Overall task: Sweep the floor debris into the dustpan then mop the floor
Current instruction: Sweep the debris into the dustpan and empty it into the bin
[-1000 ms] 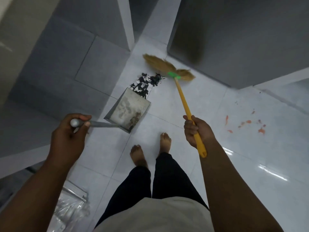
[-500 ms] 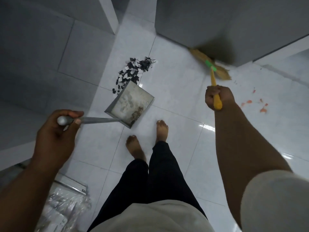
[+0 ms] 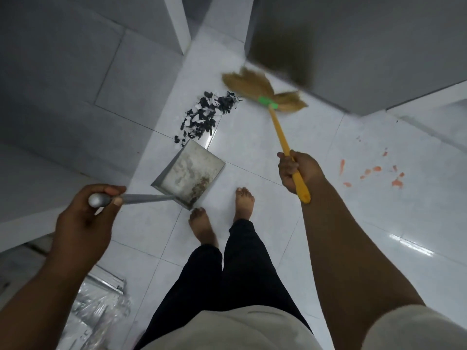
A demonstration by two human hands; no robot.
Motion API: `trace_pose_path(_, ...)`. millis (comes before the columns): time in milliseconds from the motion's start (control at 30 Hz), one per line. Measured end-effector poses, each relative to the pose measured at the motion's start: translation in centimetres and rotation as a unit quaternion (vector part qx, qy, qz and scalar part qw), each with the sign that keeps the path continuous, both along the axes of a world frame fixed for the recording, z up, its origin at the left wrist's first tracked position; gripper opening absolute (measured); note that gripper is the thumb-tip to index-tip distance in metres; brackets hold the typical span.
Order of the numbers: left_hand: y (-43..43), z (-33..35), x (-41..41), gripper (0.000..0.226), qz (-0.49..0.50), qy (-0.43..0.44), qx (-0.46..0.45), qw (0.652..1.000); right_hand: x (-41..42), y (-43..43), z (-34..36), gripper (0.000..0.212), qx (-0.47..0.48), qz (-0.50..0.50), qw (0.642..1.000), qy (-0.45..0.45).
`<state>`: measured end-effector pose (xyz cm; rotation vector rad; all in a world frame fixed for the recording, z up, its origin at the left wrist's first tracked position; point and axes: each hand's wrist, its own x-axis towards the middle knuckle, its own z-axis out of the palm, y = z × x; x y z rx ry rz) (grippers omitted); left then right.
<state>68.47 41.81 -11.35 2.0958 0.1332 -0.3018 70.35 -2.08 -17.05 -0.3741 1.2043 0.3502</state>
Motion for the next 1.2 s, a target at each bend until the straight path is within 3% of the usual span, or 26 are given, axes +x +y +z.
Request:
trace_pose_path(67, 0.4, 0.2, 0.1, 0.007, -0.003, 0.003, 0.005, 1.0, -2.3, 0.7, 0.8, 0.025, -0.033, 0.022, 0.999, 0.021)
trace_pose_path(167, 0.6, 0.8, 0.2, 0.009, -0.004, 0.007, 0.021, 1.0, -6.0, 0.1, 1.9, 0.027, 0.009, -0.011, 1.0, -0.002)
trace_pose_path(433, 2.0, 1.6, -0.3, 0.008, 0.022, 0.018, 0.025, 0.999, 3.0, 3.0, -0.8, 0.023, 0.024, -0.041, 0.999, -0.005)
trace_pose_path(567, 3.2, 2.0, -1.3, 0.008, 0.045, 0.027, 0.035, 0.998, 5.7, 7.7, -2.1, 0.044, 0.041, -0.048, 0.998, 0.005)
trace_pose_path(633, 4.2, 2.0, -1.8, 0.008, 0.062, 0.031, 0.038, 0.997, 5.6, 9.8, -2.3, 0.035, 0.068, -0.048, 0.997, 0.003)
trace_pose_path(833, 8.1, 0.5, -3.3, 0.009, 0.11, 0.032, 0.034, 0.993, 1.7, 14.8, -1.2, 0.015, 0.064, 0.036, 0.996, 0.04)
trace_pose_path(967, 9.8, -0.2, -3.2, 0.009, 0.121, 0.029, 0.046, 0.991, -0.2, 15.3, 0.7, 0.027, 0.058, 0.078, 0.995, 0.037)
trace_pose_path(1200, 11.7, -1.4, -1.2, 0.017, 0.124, 0.03, 0.039, 0.991, 0.3, 12.3, 3.4, 0.028, 0.019, 0.097, 0.995, 0.005)
